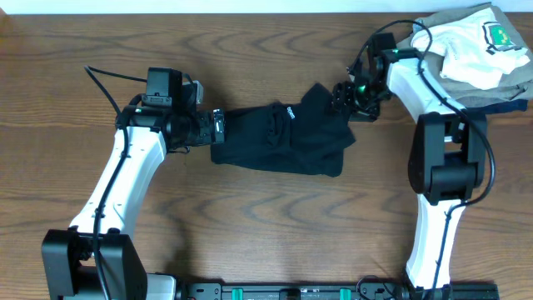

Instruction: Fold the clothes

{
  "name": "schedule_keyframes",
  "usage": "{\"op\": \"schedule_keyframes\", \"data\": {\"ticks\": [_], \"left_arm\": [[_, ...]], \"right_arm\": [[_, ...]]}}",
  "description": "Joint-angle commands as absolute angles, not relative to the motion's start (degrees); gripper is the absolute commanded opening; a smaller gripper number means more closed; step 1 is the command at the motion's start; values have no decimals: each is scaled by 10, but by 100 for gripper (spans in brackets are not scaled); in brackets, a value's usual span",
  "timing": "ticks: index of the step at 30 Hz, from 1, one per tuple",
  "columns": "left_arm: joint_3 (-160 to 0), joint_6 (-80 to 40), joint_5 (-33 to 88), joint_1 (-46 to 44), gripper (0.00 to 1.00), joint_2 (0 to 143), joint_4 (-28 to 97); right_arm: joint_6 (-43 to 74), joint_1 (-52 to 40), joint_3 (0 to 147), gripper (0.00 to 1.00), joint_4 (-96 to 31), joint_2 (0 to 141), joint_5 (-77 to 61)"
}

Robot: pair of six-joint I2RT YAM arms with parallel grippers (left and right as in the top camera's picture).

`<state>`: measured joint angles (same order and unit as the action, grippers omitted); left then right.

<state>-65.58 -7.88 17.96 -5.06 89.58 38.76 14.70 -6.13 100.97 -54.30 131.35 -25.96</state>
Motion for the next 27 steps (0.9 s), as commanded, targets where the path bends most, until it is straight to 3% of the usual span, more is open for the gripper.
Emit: {"op": "schedule_keyframes", "data": {"ticks": [1,3,4,5,18,27], "left_arm": [[-666,-71,169,-49,98,894,390],[-666,-71,169,-49,98,894,390],[-666,-71,169,-49,98,894,390],[-666,-71,169,-49,98,894,390],[-666,-72,133,-49,98,894,390],[-666,-71,57,-42,98,894,390]], "right_arm": [[159,-68,1011,50,-530,1332,-245],[159,-68,1011,15,-527,1332,-230],[159,-67,1011,4,-528,1330,-227],[159,-66,1011,2,-529,1329,-225],[93,-8,1011,1,-636,1192,-225],[138,-100,1011,1,-627,1118,-228]]}}
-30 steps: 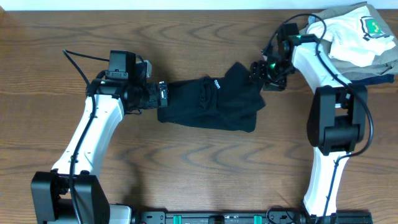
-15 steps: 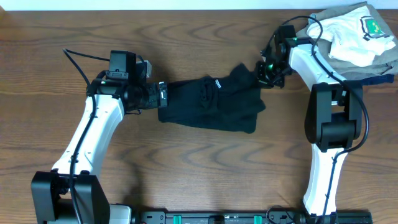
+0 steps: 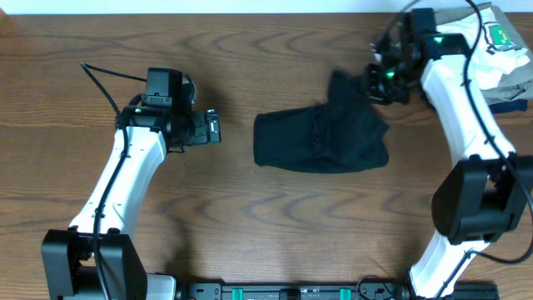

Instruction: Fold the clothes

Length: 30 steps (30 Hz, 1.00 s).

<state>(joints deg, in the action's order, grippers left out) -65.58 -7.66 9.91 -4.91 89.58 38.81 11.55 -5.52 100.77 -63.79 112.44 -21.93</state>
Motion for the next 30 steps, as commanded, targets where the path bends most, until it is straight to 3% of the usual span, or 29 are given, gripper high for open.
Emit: {"op": "schedule_keyframes", "data": {"ticks": [1,17,19,23,30], "left_arm": [[-666,-71,51,-39,98,894,390],[-666,-72,19,31,98,895,358],[-666,-72,19,39,98,895,352],[-666,-72,19,48,98,895,344],[-666,-72,19,55,98,895,336]], "right_arm": [[150,-119,1011,1,-616,1119,-227],[271,-350,1011,1,-508,1200,-159],[272,-366,1011,7,-495,1212,-165],[260,-394,1011,32,-491,1218,-170],[220,-380,1013,40,-495,1179,-187]]}}
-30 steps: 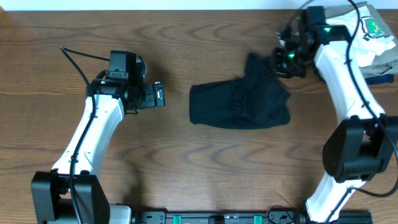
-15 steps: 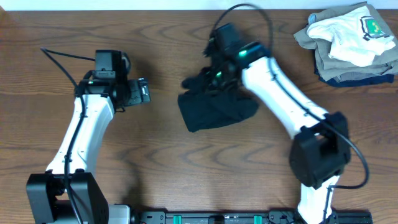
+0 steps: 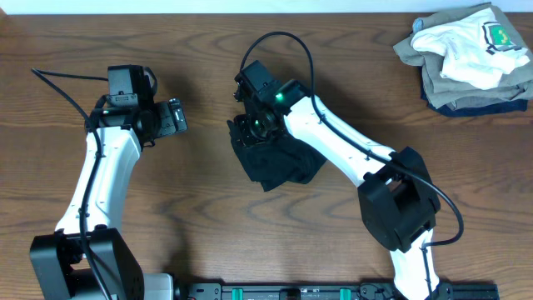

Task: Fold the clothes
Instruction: 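Grasp the folded shirt bundle with the right gripper and gather it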

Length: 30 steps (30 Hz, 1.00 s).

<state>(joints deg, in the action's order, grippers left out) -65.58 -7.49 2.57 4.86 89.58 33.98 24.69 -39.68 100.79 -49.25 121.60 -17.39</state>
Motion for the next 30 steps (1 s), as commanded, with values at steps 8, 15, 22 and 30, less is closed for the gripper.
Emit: {"op": "schedule_keyframes", "data": {"ticks": [8,15,22,30], "left_arm": [[-666,-72,19,78,98,895,333],[-666,-74,19,96,98,895,333],[-666,-76,19,97,98,895,337],[-666,-76,19,97,98,895,338]], "right_arm": [[130,-317,1013,52,-563,1148,-166],[93,-270,1006,75,-601,1162,-118],[76,-241,965,73,-580,1181,-151],[76,-240,917,63,-531,1182,-165]]}}
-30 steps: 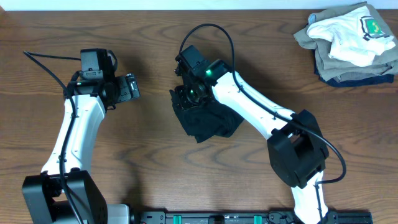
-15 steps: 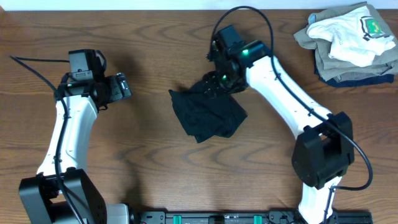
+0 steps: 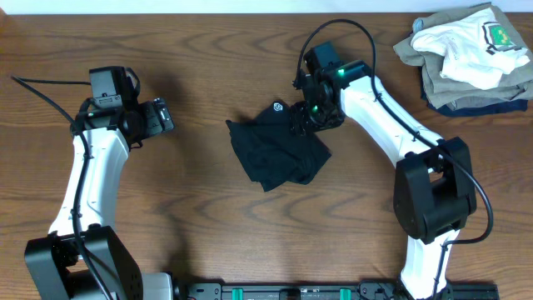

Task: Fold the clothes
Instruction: 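Grasp the folded shirt bundle with the right gripper and gather it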

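A black garment (image 3: 275, 154) lies in a rough folded bundle mid-table in the overhead view, with a small white logo on its upper corner. My right gripper (image 3: 305, 123) hovers at the bundle's upper right edge, open, and no cloth is lifted with it. My left gripper (image 3: 163, 117) is open and empty well to the left of the garment, with bare table between them.
A pile of clothes (image 3: 470, 50), white and khaki over dark blue, sits at the back right corner. A black cable (image 3: 42, 90) trails from the left arm toward the left edge. The wooden table (image 3: 208, 225) surrounds the garment.
My right gripper moved from the bundle's left end to its upper right edge, leaving the cloth lying where it was. The logo corner now shows. The left arm drew slightly further left.
First both grippers held the spread black garment, left at its left edge and right at its right end. Then the left had let go, and the right held the garment further right. Then the right was over the left end with the cloth doubled over. Now it has released.
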{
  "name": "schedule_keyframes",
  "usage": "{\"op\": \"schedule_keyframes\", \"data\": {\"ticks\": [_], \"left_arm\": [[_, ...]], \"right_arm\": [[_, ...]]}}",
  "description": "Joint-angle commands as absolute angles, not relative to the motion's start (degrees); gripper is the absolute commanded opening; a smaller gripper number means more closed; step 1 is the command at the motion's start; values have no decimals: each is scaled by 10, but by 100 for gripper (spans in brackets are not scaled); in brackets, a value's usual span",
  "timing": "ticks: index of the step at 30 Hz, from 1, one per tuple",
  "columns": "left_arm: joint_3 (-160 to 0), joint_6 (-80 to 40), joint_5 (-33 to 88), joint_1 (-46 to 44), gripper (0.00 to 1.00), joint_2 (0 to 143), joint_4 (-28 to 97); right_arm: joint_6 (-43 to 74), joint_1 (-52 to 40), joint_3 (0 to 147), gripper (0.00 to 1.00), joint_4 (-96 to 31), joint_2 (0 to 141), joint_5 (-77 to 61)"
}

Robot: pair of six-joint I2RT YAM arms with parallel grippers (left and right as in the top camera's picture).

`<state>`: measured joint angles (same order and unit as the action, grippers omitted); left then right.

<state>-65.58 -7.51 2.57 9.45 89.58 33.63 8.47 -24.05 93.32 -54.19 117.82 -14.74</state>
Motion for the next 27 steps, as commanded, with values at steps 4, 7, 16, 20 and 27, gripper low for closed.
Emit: {"op": "schedule_keyframes", "data": {"ticks": [4,7,16,20,27], "left_arm": [[-666,-76,19,97,98,895,338],[-666,-76,19,97,98,895,338],[-666,-76,19,98,98,895,336],[-666,-76,19,97,98,895,328],[-666,-76,19,98,98,896,322]], "right_arm": [[77,-240,905,32,-517,1182,-183],[76,-240,907,11,-514,1181,-192],[56,-258,908,1,-546,1134,-240],[55,-289,908,1,-569,1100,-216],[55,-349,893,1,-587,1098,-223]]}}
